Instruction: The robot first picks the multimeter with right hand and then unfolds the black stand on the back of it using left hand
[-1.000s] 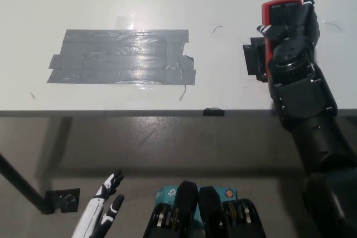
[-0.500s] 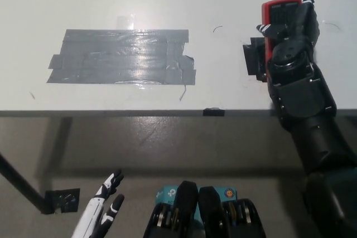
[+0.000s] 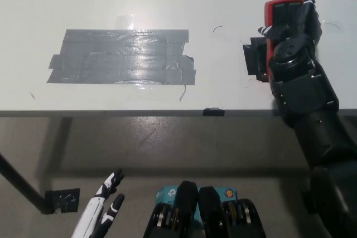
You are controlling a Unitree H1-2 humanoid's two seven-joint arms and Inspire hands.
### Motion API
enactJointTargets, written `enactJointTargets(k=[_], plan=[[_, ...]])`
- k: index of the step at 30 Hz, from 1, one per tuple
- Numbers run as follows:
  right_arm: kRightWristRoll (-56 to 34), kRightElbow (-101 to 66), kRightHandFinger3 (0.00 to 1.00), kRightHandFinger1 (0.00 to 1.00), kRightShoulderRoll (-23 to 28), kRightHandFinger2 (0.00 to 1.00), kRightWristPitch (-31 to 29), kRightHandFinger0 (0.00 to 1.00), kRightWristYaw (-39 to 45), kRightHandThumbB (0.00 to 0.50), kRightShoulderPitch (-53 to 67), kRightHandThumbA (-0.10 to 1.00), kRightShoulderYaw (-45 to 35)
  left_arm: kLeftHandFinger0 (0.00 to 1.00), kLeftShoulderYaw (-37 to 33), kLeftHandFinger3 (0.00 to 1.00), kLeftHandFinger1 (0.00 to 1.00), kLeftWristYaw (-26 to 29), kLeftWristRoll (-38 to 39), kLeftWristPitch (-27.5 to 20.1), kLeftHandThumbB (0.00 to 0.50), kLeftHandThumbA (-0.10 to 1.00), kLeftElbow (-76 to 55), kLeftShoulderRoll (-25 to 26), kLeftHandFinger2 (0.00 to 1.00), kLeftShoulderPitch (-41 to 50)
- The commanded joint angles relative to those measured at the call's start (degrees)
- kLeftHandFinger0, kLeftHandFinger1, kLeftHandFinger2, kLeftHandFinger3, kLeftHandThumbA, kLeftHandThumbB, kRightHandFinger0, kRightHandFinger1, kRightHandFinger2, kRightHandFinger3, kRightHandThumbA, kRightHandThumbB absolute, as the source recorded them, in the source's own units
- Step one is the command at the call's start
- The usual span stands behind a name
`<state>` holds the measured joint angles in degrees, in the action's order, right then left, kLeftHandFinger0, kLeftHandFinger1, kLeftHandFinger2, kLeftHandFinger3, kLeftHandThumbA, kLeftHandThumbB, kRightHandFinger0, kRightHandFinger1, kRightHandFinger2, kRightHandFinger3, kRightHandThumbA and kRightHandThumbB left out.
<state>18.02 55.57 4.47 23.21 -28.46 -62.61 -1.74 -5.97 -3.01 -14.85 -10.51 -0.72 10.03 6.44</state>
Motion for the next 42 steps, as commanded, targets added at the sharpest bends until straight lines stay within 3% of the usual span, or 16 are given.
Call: enactJointTargets(k=[1,3,6,7,11,14,18,20,23,25,29,31,33,36,38,42], plan=[[-0.35,0.74,1.0,0.95,1.17,1.0,-0.08,0.94,-3.78,0.386,-6.36,0.56,-0.54,1.0,0.09,1.0,1.0,0.04,-0.27,-1.67,0.119,1.0,-1.54,0.9,1.0,-0.36],[-1.63,0.68,1.0,0.52,1.49,0.65,-0.45,0.5,-4.24,0.312,-6.47,0.28,-2.03,1.0,0.09,1.0,1.0,-0.11,-0.12,-1.49,0.115,1.0,-1.69,0.96,1.0,-0.37],[-3.07,-2.67,0.79,0.29,1.16,0.45,-2.39,0.24,-4.52,0.335,-5.16,0.07,-3.98,1.0,0.17,1.0,1.0,-0.12,0.18,-1.97,0.109,1.0,-1.49,1.01,1.0,-0.55],[-4.24,-4.93,0.91,0.17,0.65,0.36,-3.18,0.15,-4.35,0.296,-4.77,0.04,-5.3,1.0,0.25,1.0,1.0,0.01,-0.04,-1.86,0.109,1.0,-1.5,1.06,1.0,-0.62],[-1.36,-6.87,0.69,0.14,1.09,0.32,-2.57,0.1,-3.9,0.257,-4.33,0.19,-2.95,1.0,0.31,1.0,1.0,0.18,-0.14,-2.09,0.106,1.0,-1.25,1.07,1.0,-0.63],[-1.04,-8.85,1.0,0.01,1.18,0.22,-3.38,0.0,-4.18,0.272,-4.23,0.14,-2.41,1.0,0.23,1.0,1.0,0.05,0.04,-2.15,0.119,1.0,-1.06,1.03,1.0,-0.74],[-3.1,-13.76,1.0,0.06,0.03,0.22,-6.25,0.03,-5.36,0.286,-2.83,0.0,-4.63,1.0,-0.02,1.0,1.0,-0.11,-0.55,-1.41,0.127,1.0,-1.36,1.05,1.0,-0.86],[-6.59,-18.39,0.32,0.0,-0.64,0.02,-6.43,0.0,-2.72,0.27,-1.44,-0.01,-7.06,1.0,-0.02,1.0,1.0,-0.27,-0.37,-1.42,0.116,1.0,-1.48,1.13,1.0,-0.86],[-10.44,-25.15,0.17,0.08,-1.41,0.26,-6.69,0.0,1.3,0.249,0.97,-0.08,-9.06,1.0,-0.12,1.0,1.0,-0.38,-0.41,-1.19,0.121,1.0,-1.63,1.07,1.0,-0.86],[-17.23,-33.1,0.29,0.05,-3.8,0.41,-7.19,0.0,4.56,0.222,3.87,-0.1,-12.76,1.0,-0.17,1.0,1.0,-0.68,-0.37,-0.5,0.13,1.0,-1.86,1.16,1.0,-0.71],[-30.58,-44.26,0.85,0.24,-7.76,0.62,-6.52,0.0,12.27,0.185,8.44,-0.1,-18.22,1.0,-0.15,1.0,1.0,-0.63,-0.33,-1.04,0.131,1.0,-1.27,1.4,1.0,-0.5],[-34.67,-47.4,0.84,0.22,-8.92,0.6,-5.31,0.0,14.67,0.192,9.6,-0.1,-19.4,1.0,-0.06,1.0,1.0,-0.48,-0.06,-1.52,0.128,1.0,-0.68,1.33,1.0,-0.72],[-39.73,-51.09,0.57,0.14,-10.96,0.54,-3.25,0.0,16.09,0.183,10.91,-0.1,-21.11,1.0,0.0,1.0,1.0,-0.46,-0.1,-1.13,0.127,1.0,-0.84,1.29,1.0,-0.38],[-46.7,-55.88,0.5,0.11,-13.0,0.57,0.11,0.0,18.71,0.136,12.79,-0.1,-22.66,1.0,0.12,1.0,1.0,-0.27,0.09,-1.76,0.119,1.0,-0.43,1.31,1.0,-0.39],[-52.06,-59.24,0.82,0.19,-14.31,0.65,1.96,0.0,20.67,0.115,14.52,-0.1,-23.31,1.0,0.19,1.0,1.0,-0.25,0.17,-1.48,0.116,1.0,-0.46,1.22,1.0,-0.21],[-69.29,-63.42,0.95,0.28,-13.59,0.67,3.72,0.0,17.55,0.119,18.41,-0.1,-20.13,1.0,0.23,1.0,1.0,-0.1,0.39,-1.94,0.104,1.0,-0.81,1.13,1.0,0.89]])
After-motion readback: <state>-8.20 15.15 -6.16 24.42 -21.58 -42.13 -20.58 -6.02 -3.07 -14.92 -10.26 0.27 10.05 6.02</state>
